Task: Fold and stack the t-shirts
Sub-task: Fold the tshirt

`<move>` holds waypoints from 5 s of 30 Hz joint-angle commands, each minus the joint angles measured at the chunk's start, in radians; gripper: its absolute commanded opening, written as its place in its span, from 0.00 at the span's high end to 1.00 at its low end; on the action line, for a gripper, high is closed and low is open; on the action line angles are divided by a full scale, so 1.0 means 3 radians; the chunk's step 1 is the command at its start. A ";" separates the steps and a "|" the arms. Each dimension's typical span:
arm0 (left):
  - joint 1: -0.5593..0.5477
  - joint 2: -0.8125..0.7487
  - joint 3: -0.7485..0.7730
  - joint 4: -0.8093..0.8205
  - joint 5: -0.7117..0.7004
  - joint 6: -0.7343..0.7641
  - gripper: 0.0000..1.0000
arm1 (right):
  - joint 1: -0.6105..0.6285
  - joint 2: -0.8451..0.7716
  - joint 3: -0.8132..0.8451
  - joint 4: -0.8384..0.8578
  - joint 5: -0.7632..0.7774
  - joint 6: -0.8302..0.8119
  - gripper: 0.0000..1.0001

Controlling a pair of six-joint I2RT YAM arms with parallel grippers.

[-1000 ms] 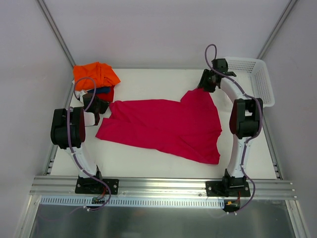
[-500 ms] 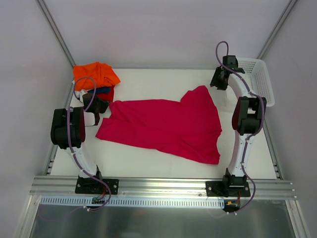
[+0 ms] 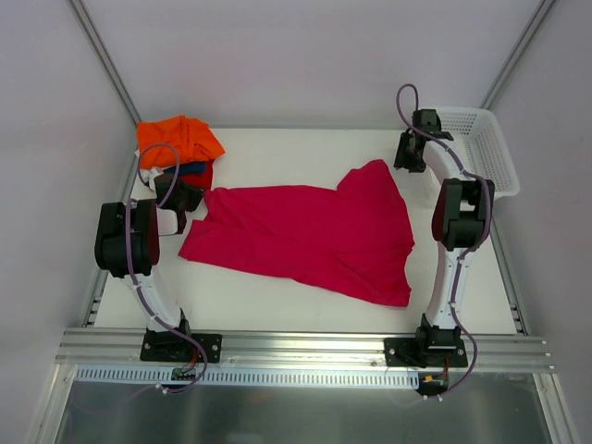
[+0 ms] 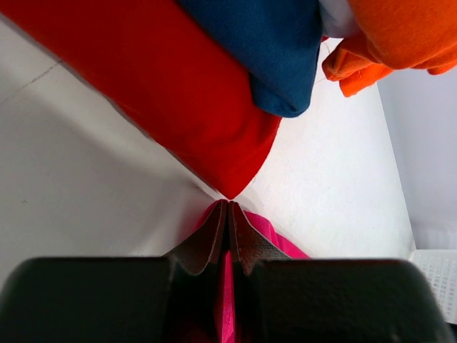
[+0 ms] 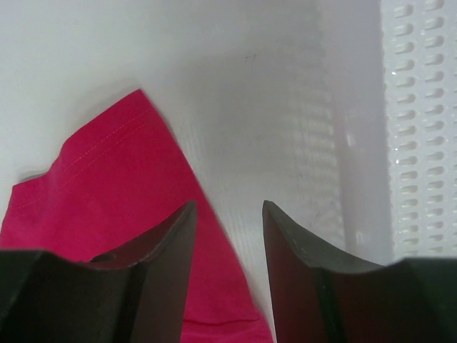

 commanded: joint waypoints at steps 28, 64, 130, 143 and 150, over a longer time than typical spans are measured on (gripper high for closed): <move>0.0023 0.0023 0.0072 0.0108 0.0074 0.0051 1.00 | -0.0042 0.0393 0.0154 0.0589 -0.1632 0.0586 0.39; 0.0023 0.0038 0.0077 0.0143 0.0120 0.0005 1.00 | -0.0206 0.0413 0.0200 0.0318 -0.1463 0.0780 0.38; 0.0028 0.0064 0.0082 0.0194 0.0217 0.0015 1.00 | 0.0009 0.0592 0.1054 -0.0444 -0.0394 -0.0293 0.43; 0.0034 0.0049 0.0087 0.0169 0.0217 0.0030 1.00 | 0.0085 0.0613 0.1054 -0.0383 -0.0783 -0.0043 0.41; 0.0028 0.0008 0.0082 0.0159 0.0217 0.0025 1.00 | 0.0111 0.0699 0.1182 -0.0531 -0.0803 0.0024 0.41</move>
